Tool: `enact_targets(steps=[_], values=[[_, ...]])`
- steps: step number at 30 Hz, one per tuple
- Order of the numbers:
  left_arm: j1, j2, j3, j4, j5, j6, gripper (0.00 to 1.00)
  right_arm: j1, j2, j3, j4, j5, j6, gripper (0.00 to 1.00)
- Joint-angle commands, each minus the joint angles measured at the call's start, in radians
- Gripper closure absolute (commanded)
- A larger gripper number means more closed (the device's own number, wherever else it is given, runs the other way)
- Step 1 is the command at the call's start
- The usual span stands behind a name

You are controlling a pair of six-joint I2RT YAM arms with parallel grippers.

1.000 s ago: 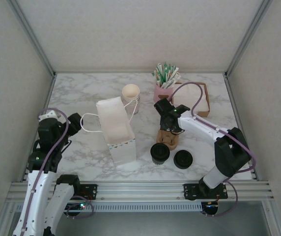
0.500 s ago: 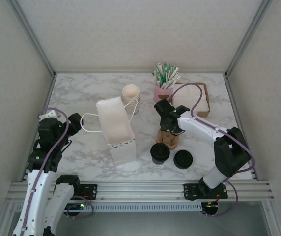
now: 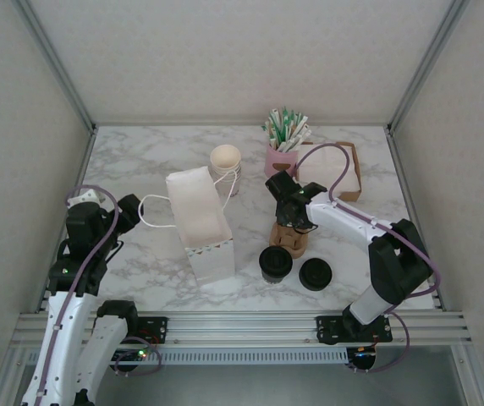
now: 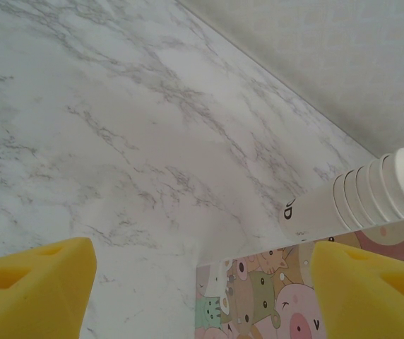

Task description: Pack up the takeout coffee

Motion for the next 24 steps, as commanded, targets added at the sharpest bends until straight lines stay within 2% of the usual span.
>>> enact_targets(steps=[1,15,24], values=[[0.010,-0.002,0.018,-0.009,-0.006,0.007,0.21,-0.004,-0.042,-0.009,-0.030,0.028,0.015,0.66],[0.009,-0.006,0.019,-0.016,-0.009,0.009,0.21,-0.004,-0.157,-0.006,-0.039,0.054,0.013,0.67],[0.010,-0.007,0.022,-0.019,-0.018,0.011,0.21,-0.004,-0.276,0.051,-0.049,0.064,-0.101,0.69]])
